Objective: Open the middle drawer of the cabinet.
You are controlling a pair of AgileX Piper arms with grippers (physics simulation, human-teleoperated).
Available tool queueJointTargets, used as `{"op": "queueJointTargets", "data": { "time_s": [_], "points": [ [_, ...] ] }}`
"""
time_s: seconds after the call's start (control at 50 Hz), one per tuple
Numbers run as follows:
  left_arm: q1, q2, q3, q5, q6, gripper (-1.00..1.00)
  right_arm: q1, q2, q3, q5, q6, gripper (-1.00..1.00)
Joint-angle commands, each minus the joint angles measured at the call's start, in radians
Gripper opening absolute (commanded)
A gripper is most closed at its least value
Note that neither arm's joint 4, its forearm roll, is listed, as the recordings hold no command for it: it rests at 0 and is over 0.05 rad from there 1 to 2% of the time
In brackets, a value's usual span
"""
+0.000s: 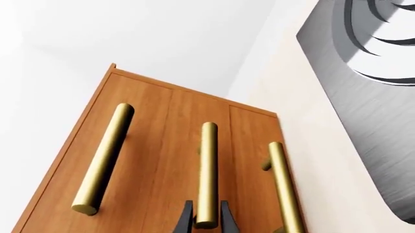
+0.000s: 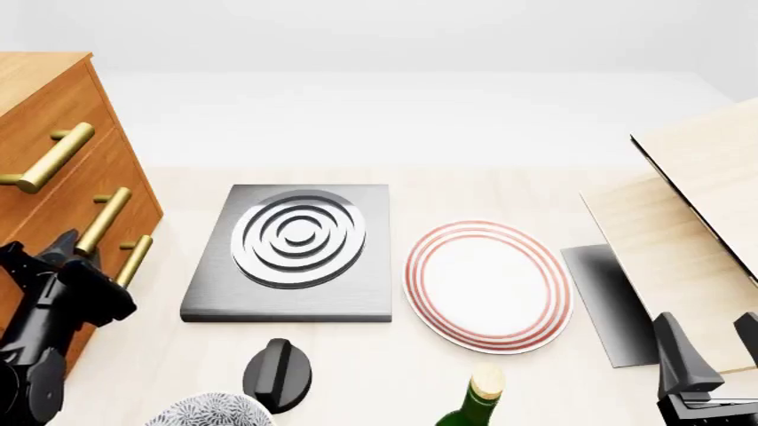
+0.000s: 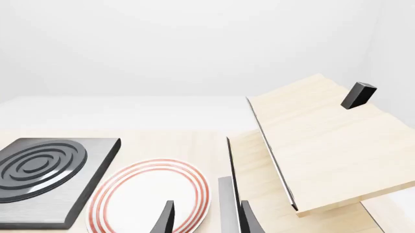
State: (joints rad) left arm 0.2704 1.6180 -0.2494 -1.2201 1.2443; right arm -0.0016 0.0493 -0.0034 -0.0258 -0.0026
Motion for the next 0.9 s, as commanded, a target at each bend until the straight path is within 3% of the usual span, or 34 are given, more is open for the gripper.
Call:
{"op": "queueJointTargets", "data": {
  "time_s": [0.02, 0.18, 0.9],
  "points": [
    [-0.033, 0.028, 0.027, 0.0, 0.002, -1.0, 0.001, -0.011, 0.0, 0.006, 0.0, 1.0],
    [-0.072, 0.037, 0.015, 0.0, 0.043, -1.0, 0.001, -0.011, 0.0, 0.006, 0.0, 1.0],
    [-0.195, -0.02, 0.069, 0.0, 0.073, -1.0, 0.001, -0.011, 0.0, 0.006, 0.0, 1.0]
  ]
}}
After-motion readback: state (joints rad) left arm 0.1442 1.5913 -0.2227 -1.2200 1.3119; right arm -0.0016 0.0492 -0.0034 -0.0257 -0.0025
